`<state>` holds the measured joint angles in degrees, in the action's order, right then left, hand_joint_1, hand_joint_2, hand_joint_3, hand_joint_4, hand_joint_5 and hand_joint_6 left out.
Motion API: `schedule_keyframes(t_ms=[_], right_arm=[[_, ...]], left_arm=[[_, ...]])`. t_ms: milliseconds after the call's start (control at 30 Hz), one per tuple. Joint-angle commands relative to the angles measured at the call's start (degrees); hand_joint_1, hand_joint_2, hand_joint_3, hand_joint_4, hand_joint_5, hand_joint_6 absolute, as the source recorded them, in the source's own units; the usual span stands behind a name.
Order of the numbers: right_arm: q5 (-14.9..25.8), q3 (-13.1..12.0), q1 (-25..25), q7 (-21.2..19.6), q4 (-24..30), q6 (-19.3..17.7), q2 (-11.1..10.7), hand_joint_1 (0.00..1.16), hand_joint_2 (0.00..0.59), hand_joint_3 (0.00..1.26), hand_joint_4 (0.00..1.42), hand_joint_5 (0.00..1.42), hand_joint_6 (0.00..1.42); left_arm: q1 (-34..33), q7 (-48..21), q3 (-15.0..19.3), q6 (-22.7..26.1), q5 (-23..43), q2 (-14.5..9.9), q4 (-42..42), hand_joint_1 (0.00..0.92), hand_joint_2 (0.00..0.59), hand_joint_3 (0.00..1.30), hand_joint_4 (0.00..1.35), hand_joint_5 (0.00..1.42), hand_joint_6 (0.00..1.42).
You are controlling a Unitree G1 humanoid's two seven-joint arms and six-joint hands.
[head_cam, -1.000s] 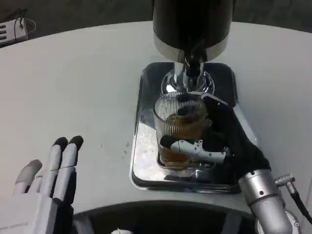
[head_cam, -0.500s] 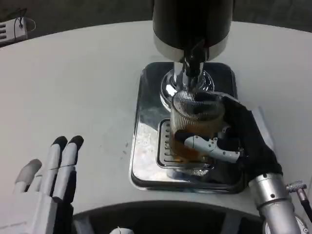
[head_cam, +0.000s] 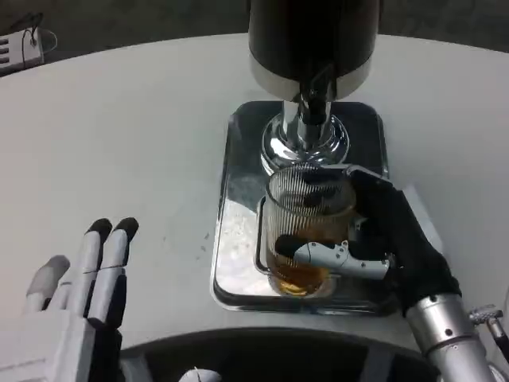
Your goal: Grasp the cup under the faucet to collect the drink, then remove the cup.
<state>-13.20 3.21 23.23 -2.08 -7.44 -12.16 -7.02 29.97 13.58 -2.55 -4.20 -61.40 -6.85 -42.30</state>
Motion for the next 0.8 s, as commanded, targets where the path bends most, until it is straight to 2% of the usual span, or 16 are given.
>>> schedule_keyframes(t_ms=[33, 467, 567, 800], right_arm=[[0.8, 0.4, -1.3, 0.5, 4.3, -0.1, 0.6, 1.09, 0.072, 0.92, 1.14, 1.24, 1.42], [0.8, 0.9, -5.5, 1.0, 10.7, 0.7, 1.0, 1.10, 0.059, 0.93, 1.14, 1.23, 1.42], [0.8, 1.4, -7.3, 1.4, 12.5, 0.7, 1.1, 1.10, 0.058, 0.93, 1.14, 1.23, 1.42], [1.7, 2.3, -14.2, 2.8, 20.8, -0.3, 0.7, 1.11, 0.059, 0.93, 1.14, 1.22, 1.42]], left_arm=[[0.4, -0.2, -0.2, -0.1, -0.4, -0.1, 0.5, 0.000, 0.127, 0.07, 0.00, 0.20, 0.07], [0.1, 0.1, -0.4, 0.0, -1.9, -0.4, 0.8, 0.000, 0.120, 0.06, 0.00, 0.19, 0.07], [0.1, -0.1, -0.5, 0.2, -3.1, -0.2, 0.5, 0.000, 0.114, 0.05, 0.00, 0.18, 0.07], [0.7, -0.9, -1.1, 1.2, -6.8, 0.5, -0.5, 0.000, 0.098, 0.01, 0.00, 0.17, 0.08]])
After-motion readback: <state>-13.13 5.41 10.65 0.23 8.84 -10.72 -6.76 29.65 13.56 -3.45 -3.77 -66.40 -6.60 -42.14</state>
